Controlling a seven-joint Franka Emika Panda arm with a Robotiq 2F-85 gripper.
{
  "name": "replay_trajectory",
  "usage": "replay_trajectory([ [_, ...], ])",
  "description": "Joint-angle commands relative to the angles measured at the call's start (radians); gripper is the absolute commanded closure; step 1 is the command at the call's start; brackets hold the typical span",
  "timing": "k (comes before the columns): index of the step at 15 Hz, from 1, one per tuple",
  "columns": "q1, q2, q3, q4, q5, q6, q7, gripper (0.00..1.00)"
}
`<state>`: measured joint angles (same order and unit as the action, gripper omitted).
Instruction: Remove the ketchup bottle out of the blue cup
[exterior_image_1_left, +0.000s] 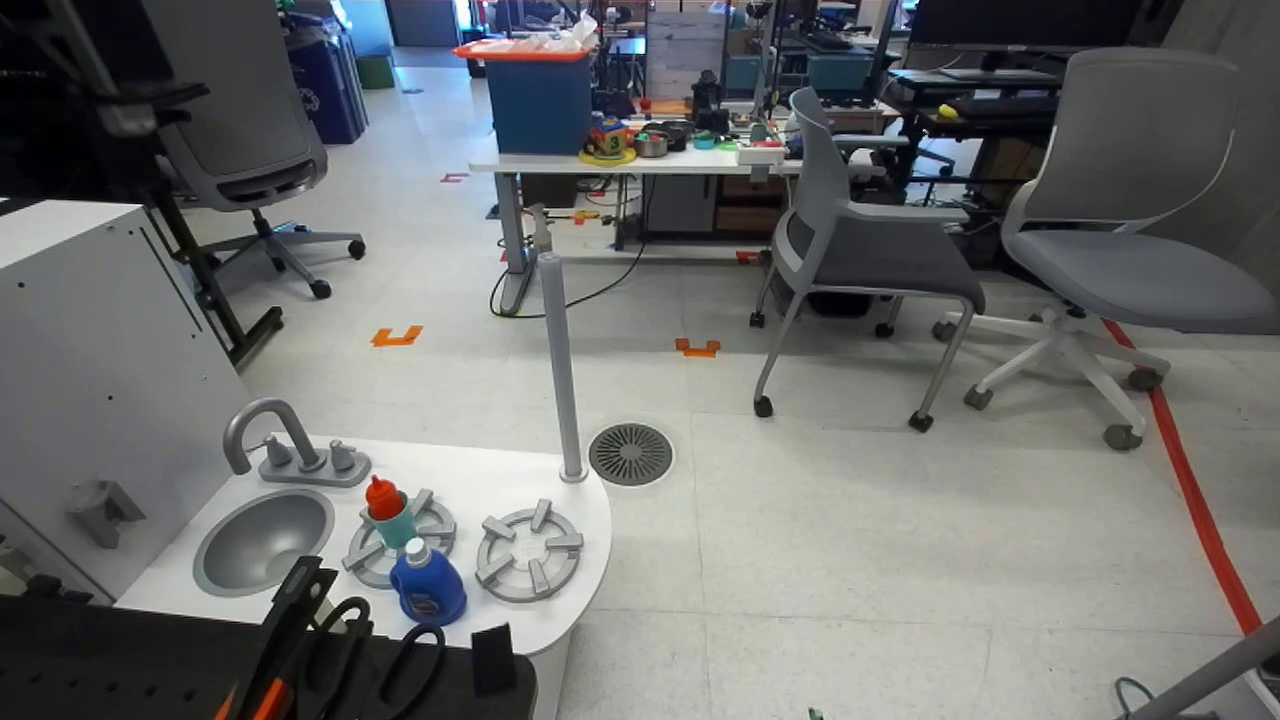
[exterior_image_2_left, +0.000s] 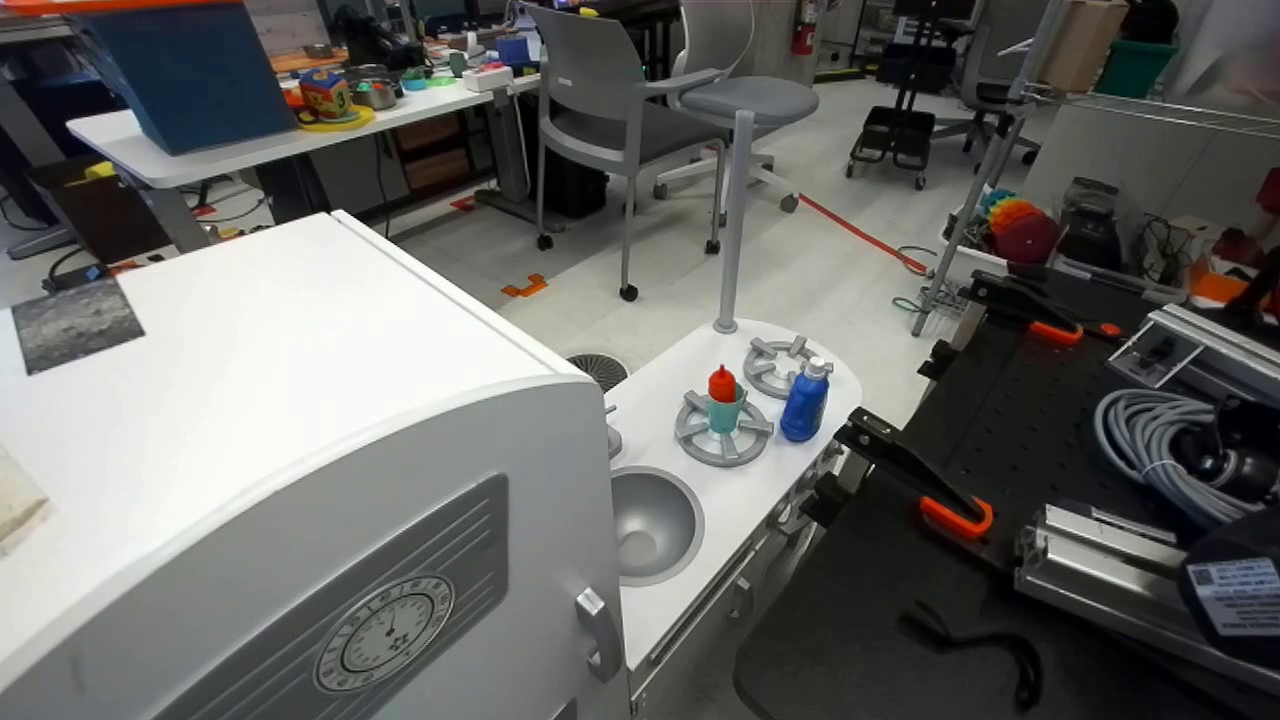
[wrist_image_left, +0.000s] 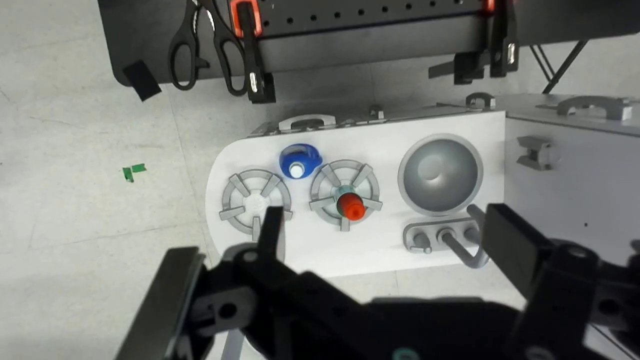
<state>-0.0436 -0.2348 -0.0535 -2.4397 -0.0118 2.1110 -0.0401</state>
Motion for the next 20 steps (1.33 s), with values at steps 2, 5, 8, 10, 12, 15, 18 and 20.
replay_trajectory([
  [2, 0.002, 0.194, -0.029, -0.022, 0.095, 0.291, -0.081, 0.0],
  [5, 0.006, 0.349, -0.006, 0.013, 0.116, 0.424, -0.095, 0.0],
  [8, 0.02, 0.516, 0.023, 0.08, 0.067, 0.541, -0.027, 0.0],
  [10, 0.039, 0.616, 0.023, 0.127, 0.027, 0.604, 0.012, 0.0],
  [12, 0.073, 0.712, 0.002, 0.177, -0.021, 0.647, 0.058, 0.0],
  [15, 0.074, 0.84, 0.013, 0.274, -0.015, 0.645, 0.069, 0.0],
  [18, 0.078, 0.96, 0.012, 0.371, -0.012, 0.64, 0.072, 0.0],
  [20, 0.088, 1.025, 0.0, 0.433, -0.016, 0.626, 0.083, 0.0],
])
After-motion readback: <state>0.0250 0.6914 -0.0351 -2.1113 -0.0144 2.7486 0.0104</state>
